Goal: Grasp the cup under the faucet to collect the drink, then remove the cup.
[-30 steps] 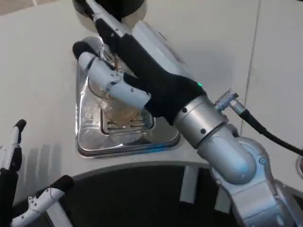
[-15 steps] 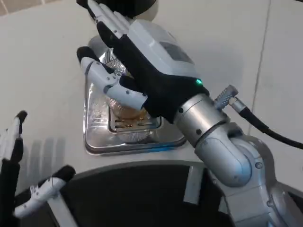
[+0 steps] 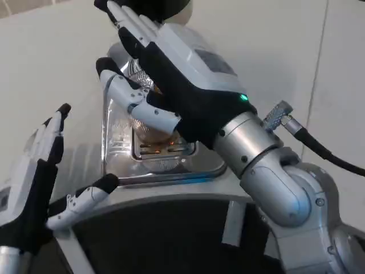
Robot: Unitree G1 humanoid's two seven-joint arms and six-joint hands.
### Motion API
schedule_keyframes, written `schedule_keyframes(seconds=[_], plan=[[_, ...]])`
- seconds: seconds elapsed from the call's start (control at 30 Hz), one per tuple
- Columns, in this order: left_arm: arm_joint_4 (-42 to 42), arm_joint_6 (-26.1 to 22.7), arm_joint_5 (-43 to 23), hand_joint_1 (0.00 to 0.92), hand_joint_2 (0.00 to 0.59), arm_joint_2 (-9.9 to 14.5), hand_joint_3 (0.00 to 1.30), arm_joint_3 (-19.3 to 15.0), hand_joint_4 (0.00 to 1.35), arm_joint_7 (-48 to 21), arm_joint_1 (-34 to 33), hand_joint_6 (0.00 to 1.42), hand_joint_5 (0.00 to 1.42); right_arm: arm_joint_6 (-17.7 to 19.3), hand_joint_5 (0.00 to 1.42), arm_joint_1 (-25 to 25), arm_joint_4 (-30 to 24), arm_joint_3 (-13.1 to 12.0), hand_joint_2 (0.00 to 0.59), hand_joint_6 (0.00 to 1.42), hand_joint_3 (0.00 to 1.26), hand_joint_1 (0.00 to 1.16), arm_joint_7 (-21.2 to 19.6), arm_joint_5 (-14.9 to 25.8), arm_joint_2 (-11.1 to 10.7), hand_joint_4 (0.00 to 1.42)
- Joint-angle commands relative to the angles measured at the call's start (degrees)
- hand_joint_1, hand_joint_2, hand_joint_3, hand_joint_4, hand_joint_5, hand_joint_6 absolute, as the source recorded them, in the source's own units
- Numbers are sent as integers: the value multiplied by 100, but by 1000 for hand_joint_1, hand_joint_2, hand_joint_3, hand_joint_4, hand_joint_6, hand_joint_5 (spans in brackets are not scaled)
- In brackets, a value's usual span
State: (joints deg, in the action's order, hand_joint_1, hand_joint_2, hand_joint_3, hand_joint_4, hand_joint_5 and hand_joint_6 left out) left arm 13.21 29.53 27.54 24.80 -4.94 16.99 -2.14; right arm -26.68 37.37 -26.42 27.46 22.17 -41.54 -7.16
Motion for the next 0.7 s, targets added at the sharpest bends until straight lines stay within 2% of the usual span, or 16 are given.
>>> schedule_keyframes(seconds=[0.03, 0.13, 0.37, 0.7], plan=[[287, 35, 28, 0, 17, -25, 0, 113, 0, 74, -255, 0, 0, -68, 0, -83, 61, 109, 569, 0, 0, 0, 305, -18, -11, 0], [442, 39, 33, 2, 14, -110, 0, 162, 0, 191, -424, 0, 0, -70, 0, -89, 70, 96, 570, 0, 0, 0, 334, -34, 9, 0], [744, 10, 52, 68, 15, -255, 0, 288, 0, 348, -785, 0, 0, -49, 0, -121, 98, 77, 578, 0, 0, 0, 339, -40, 4, 0], [1061, 26, 20, 104, 24, -346, 0, 437, 0, 430, -1120, 0, 0, -103, 0, -97, -10, 95, 582, 0, 0, 0, 401, -83, 39, 0]])
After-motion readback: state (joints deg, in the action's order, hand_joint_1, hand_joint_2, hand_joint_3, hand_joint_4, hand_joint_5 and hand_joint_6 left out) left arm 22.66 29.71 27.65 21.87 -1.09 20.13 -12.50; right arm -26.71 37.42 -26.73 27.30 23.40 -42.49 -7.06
